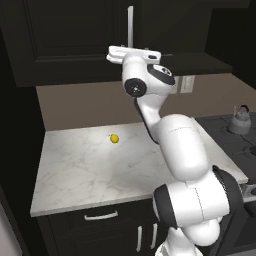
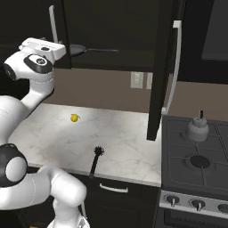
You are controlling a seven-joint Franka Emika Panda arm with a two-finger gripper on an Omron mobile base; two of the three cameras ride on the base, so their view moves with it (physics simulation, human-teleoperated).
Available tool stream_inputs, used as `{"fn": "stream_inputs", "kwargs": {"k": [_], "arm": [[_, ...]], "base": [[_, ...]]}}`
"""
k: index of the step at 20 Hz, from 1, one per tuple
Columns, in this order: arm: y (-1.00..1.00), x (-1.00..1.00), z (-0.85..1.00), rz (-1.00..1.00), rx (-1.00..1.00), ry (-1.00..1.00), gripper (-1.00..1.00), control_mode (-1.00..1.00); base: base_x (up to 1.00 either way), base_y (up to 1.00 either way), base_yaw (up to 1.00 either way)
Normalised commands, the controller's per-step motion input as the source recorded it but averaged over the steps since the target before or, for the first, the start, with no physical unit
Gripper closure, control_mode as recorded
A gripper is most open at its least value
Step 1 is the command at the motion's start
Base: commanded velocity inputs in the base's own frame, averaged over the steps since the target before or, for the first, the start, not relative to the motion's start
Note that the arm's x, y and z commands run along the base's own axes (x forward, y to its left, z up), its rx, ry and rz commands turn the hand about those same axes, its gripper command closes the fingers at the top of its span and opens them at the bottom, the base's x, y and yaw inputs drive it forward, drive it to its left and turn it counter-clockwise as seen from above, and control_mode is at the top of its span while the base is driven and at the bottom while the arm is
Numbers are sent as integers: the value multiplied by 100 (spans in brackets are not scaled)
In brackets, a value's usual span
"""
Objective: Pick the pan from the cabinet and place it on the stove. Then turn on the stove burner for the pan.
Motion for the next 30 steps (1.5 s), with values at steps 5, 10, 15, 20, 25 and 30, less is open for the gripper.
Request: {"fn": "stream_inputs", "kwargs": {"k": [5, 10, 15, 20, 25, 30], "arm": [[16, 47, 0, 1, 0, -1, -100, -100], [8, 42, 0, 1, 0, 0, -100, -100], [9, 44, 0, 2, 0, 0, 100, -100], [17, 42, 0, 3, 0, 2, 100, -100], [3, 2, -4, 0, -1, 6, 100, -100], [1, -15, -6, 0, 0, 2, 100, -100]], "base": [[0, 0, 0], [0, 0, 0], [0, 0, 0], [0, 0, 0], [0, 0, 0], [0, 0, 0]]}}
